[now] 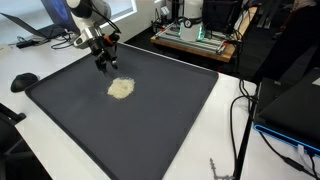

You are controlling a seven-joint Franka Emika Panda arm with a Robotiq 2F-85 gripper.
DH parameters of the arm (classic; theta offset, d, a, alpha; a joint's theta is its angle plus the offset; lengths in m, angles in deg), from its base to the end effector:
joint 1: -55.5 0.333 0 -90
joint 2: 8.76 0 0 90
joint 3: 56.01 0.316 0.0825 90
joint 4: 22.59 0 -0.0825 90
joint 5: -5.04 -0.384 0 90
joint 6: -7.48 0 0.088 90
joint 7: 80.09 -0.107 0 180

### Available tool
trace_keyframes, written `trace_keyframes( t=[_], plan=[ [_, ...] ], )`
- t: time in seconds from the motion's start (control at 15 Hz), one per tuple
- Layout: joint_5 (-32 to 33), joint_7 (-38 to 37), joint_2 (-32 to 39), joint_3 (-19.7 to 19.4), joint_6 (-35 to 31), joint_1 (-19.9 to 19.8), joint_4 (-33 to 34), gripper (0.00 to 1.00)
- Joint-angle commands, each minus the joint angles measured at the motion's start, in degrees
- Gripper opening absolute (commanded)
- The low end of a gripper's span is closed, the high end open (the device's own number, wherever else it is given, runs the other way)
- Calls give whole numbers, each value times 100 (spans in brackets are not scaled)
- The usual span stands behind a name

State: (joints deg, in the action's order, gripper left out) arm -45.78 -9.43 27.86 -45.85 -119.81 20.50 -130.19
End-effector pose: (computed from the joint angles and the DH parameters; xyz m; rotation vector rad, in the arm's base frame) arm 0.5638 -0.2368 0.1612 -2.4096 -0.1302 -0.4298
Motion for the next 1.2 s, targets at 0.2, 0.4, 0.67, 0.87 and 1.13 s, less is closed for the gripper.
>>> trace_keyframes(
  t=[0.2, 0.4, 0.67, 0.87, 1.13],
  plan=[
    [-1709, 851, -1281, -731, -960, 868, -1649, 100],
    [-2142, 950, -1534, -1019, -1413, 1393, -2016, 100],
    [-2498, 918, -1791, -1202, -2202, 2006, -2380, 100],
    [-2615, 854, -1940, -1056, -2654, 2025, -2568, 100],
    [-1950, 501, -2169, -1157, -2620, 2106, -2800, 100]
  ],
)
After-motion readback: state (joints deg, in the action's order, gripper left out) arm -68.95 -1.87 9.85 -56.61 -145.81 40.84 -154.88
